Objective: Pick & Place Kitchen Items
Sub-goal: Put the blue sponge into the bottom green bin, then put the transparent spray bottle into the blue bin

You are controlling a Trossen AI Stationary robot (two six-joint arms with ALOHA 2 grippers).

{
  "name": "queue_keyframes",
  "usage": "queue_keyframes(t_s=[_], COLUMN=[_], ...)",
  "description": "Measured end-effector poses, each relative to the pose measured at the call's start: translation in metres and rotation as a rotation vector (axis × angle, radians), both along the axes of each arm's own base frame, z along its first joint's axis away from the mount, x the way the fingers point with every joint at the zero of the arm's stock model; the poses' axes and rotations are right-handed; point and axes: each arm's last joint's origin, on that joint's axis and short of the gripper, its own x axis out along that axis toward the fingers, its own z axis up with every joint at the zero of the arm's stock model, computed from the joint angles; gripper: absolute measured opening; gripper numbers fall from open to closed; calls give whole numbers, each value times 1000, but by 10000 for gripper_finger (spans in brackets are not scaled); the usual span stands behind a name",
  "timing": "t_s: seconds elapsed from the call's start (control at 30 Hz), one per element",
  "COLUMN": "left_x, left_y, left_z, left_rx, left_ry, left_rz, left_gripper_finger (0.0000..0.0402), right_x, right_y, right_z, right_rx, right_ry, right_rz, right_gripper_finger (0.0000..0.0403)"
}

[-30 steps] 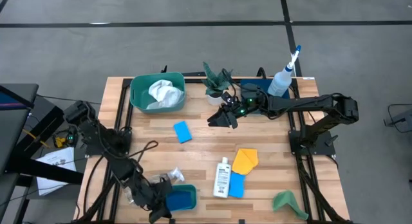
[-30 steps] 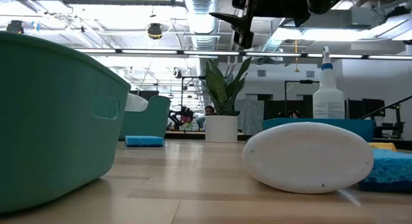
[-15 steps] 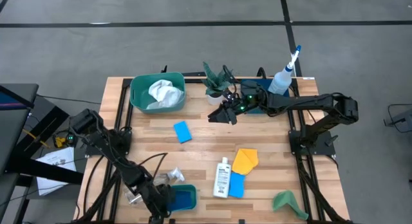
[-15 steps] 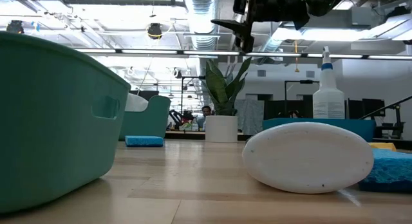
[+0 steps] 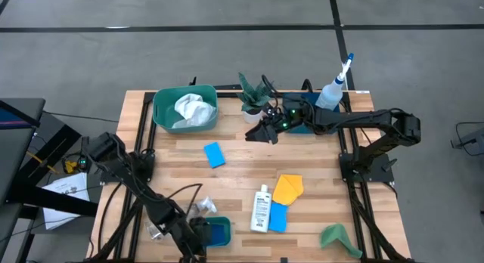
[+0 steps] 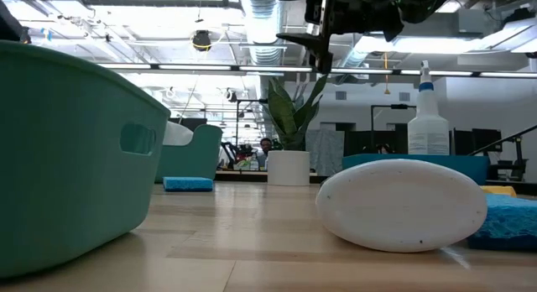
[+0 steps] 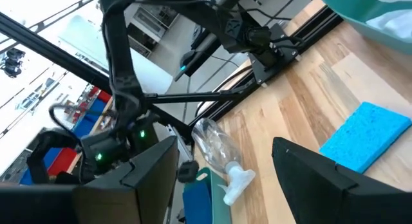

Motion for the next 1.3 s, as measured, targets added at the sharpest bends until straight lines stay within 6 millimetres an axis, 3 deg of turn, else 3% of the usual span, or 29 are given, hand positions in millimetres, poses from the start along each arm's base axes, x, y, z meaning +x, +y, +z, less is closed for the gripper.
queue_keyframes(t_s=[0.17, 0.27, 0.8, 0.9, 1.03, 1.17, 1.3], left_x=[10, 15, 9, 8, 3, -8, -23], left_y=[-10, -13, -3, -1, 7, 22, 44], left_z=[-14, -10, -9, 1, 28, 60, 82], left_rx=[87, 152, 288, 268, 251, 250, 267], left_ry=[52, 39, 90, 71, -9, -81, -48], left_rz=[18, 45, 107, 108, 156, 243, 345], left_gripper_finger=[0, 0, 0, 0, 0, 0, 9], right_x=[-1, -1, -2, -2, -2, -2, -2], right_y=[-3, -3, -6, -6, -5, -5, -5], right_z=[0, 0, 0, 0, 0, 0, 0], right_rx=[6, 8, 8, 8, 7, 6, 5], right_ry=[1, 1, 1, 2, -3, -4, -7], right_rz=[13, 18, 28, 28, 31, 31, 30], right_gripper_finger=[244, 244, 244, 244, 244, 244, 244])
